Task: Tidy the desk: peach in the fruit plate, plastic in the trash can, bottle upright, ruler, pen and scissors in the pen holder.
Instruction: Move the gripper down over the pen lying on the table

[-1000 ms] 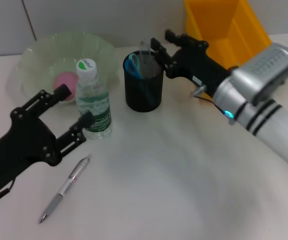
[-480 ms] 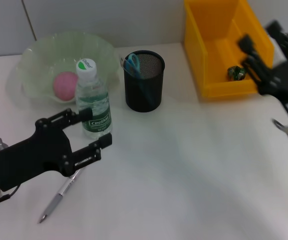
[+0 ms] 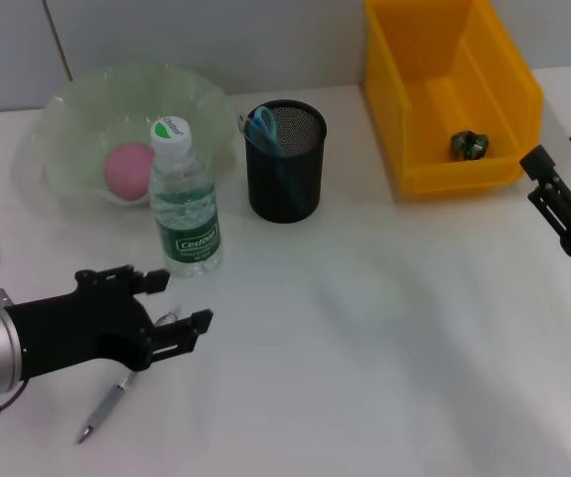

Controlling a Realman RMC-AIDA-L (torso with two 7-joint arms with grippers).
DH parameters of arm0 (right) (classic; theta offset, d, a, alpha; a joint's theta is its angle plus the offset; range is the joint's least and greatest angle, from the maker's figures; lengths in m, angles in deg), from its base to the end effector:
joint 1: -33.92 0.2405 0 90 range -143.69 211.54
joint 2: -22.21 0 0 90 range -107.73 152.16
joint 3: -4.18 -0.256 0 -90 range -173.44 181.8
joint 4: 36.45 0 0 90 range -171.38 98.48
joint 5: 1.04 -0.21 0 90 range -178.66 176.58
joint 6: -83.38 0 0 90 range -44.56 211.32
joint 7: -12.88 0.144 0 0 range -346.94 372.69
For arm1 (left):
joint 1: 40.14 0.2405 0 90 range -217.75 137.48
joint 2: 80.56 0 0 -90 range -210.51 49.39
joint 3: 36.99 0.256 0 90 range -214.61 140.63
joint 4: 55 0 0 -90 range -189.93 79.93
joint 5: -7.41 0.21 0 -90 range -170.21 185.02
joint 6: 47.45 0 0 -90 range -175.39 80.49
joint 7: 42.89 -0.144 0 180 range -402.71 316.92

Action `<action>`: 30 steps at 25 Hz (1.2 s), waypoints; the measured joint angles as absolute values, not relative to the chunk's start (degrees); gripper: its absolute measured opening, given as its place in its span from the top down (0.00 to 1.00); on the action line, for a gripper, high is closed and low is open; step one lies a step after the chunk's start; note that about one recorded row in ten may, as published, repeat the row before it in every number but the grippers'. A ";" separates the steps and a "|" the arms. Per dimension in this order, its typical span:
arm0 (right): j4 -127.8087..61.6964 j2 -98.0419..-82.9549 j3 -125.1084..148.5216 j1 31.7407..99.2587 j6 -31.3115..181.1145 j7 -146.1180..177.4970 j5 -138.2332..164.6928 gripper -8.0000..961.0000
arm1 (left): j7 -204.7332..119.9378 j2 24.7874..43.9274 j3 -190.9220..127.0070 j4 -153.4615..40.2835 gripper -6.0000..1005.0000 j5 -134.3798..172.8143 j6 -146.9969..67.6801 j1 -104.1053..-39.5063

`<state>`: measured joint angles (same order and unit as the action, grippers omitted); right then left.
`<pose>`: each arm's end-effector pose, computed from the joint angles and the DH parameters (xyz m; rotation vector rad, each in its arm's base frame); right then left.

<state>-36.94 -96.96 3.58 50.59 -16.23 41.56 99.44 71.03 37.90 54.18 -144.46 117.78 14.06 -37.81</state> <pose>0.3173 0.2410 0.0025 -1.7162 0.4546 1.1722 -0.2179 0.2671 -0.0130 -2.6038 -0.6566 -0.3074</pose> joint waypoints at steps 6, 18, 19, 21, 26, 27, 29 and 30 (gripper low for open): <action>-36.90 -96.96 3.77 50.56 -15.10 41.59 99.85 0.24 | 99.94 37.97 60.46 -154.37 0.31 146.62 19.99 -41.22; -36.89 -96.96 4.20 50.88 -13.34 41.62 99.97 0.24 | 115.57 38.17 62.16 -153.52 0.31 156.94 31.65 -49.74; -36.89 -96.96 4.22 50.86 -13.32 41.61 99.98 0.24 | 116.04 38.18 62.27 -153.24 0.31 157.36 31.80 -50.05; -36.89 -96.96 4.26 50.85 -13.23 41.59 99.97 0.24 | 117.22 38.21 62.76 -150.94 0.31 158.67 31.90 -51.62; -36.89 -96.96 4.27 50.82 -12.86 41.51 99.98 0.24 | 117.82 38.27 63.34 -147.71 0.31 159.13 31.70 -53.66; -36.89 -96.98 4.44 50.81 -12.62 41.51 99.98 0.24 | 118.11 38.27 63.88 -147.42 0.31 159.57 31.53 -54.08; -36.90 -97.00 4.58 50.81 -12.57 41.51 99.99 0.24 | 118.27 38.27 64.13 -147.34 0.31 159.91 31.52 -54.27; -36.95 -97.03 4.74 50.81 -12.55 41.51 100.01 0.24 | 118.41 38.28 64.29 -147.25 0.31 160.25 31.53 -54.43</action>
